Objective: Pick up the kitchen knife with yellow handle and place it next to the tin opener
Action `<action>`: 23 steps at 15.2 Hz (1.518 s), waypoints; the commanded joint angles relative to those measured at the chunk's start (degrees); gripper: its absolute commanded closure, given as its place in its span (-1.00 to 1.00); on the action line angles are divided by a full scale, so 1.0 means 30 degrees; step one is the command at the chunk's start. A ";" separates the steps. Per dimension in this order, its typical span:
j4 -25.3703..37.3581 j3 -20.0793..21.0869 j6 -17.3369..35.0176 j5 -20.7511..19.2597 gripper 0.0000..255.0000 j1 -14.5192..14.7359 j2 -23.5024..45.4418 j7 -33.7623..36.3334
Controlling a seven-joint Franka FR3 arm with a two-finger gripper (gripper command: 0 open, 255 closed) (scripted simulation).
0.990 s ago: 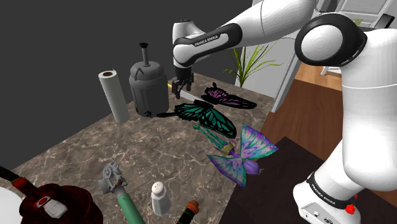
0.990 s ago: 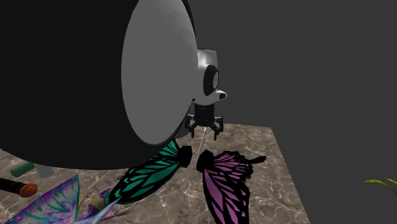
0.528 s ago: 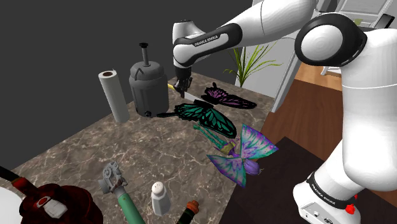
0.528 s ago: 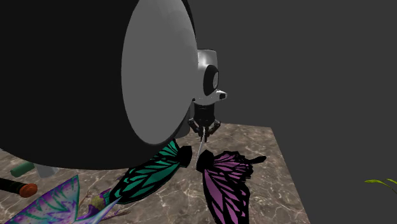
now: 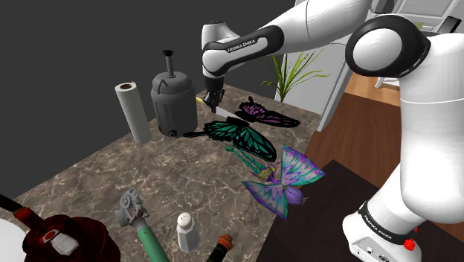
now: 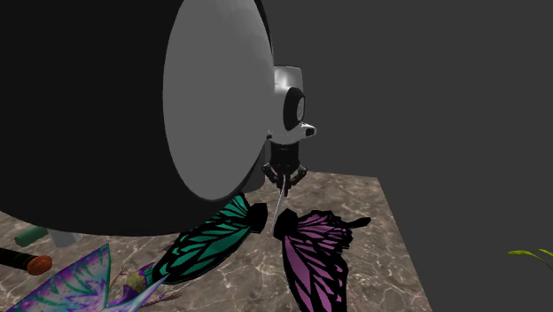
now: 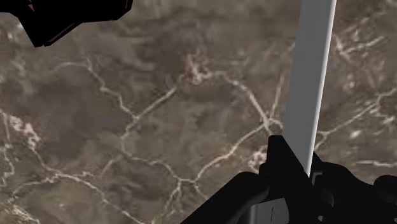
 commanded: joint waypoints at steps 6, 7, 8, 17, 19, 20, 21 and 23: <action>0.1010 0.0045 -0.1506 0.0081 1.00 0.0004 -0.0500 -0.0051; 0.1188 0.0050 -0.1737 0.0090 1.00 0.0006 -0.0552 -0.0058; 0.1363 0.0055 -0.1965 0.0100 1.00 0.0008 -0.0606 -0.0065; 0.3236 0.0090 -0.4124 0.0159 1.00 0.0049 -0.0896 -0.0121; 0.3734 0.0096 -0.4632 0.0165 1.00 0.0064 -0.0907 -0.0131; 0.3995 0.0099 -0.4890 0.0167 1.00 0.0073 -0.0904 -0.0136; 0.4265 0.0101 -0.5151 0.0168 1.00 0.0082 -0.0896 -0.0140; 0.4834 0.0105 -0.5685 0.0168 1.00 0.0104 -0.0860 -0.0149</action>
